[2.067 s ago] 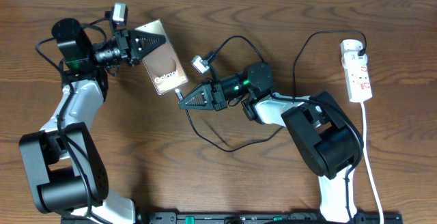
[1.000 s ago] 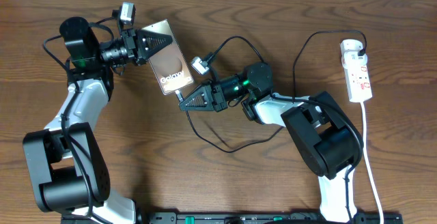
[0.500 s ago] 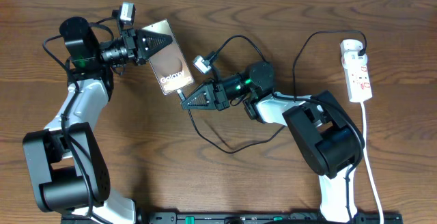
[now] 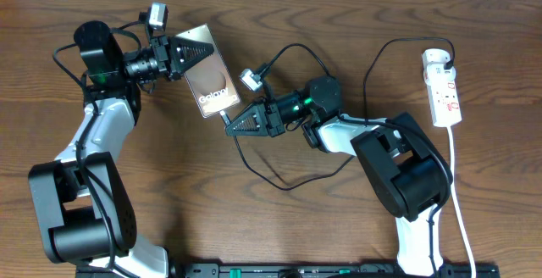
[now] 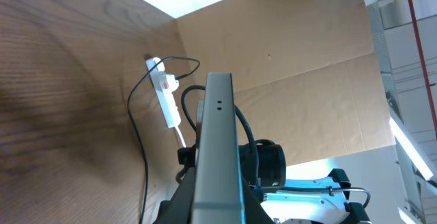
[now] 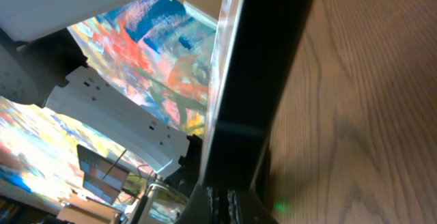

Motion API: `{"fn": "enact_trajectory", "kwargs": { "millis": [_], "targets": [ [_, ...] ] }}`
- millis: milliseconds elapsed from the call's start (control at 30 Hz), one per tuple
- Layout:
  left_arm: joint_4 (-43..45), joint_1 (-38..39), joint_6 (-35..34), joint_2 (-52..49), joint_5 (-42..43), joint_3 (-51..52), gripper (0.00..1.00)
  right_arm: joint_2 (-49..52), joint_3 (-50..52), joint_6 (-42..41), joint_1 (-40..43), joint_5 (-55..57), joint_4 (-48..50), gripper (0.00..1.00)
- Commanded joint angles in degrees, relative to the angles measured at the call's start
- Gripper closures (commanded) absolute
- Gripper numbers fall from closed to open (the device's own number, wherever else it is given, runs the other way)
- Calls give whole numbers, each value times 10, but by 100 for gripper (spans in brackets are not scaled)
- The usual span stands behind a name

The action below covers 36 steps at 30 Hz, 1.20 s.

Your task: Plug charger to phone and switch on socket

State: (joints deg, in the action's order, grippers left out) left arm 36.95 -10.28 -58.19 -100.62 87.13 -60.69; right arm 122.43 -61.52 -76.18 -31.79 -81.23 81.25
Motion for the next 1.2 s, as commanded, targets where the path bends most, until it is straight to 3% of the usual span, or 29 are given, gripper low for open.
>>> {"fn": "enact_trajectory", "kwargs": {
  "millis": [0, 1167],
  "targets": [
    [5, 5, 7, 2, 29, -10, 93, 2, -4, -5, 7, 26, 4, 99],
    [5, 5, 16, 2, 28, -10, 93, 2, -4, -21, 14, 70, 4, 99]
  ]
}}
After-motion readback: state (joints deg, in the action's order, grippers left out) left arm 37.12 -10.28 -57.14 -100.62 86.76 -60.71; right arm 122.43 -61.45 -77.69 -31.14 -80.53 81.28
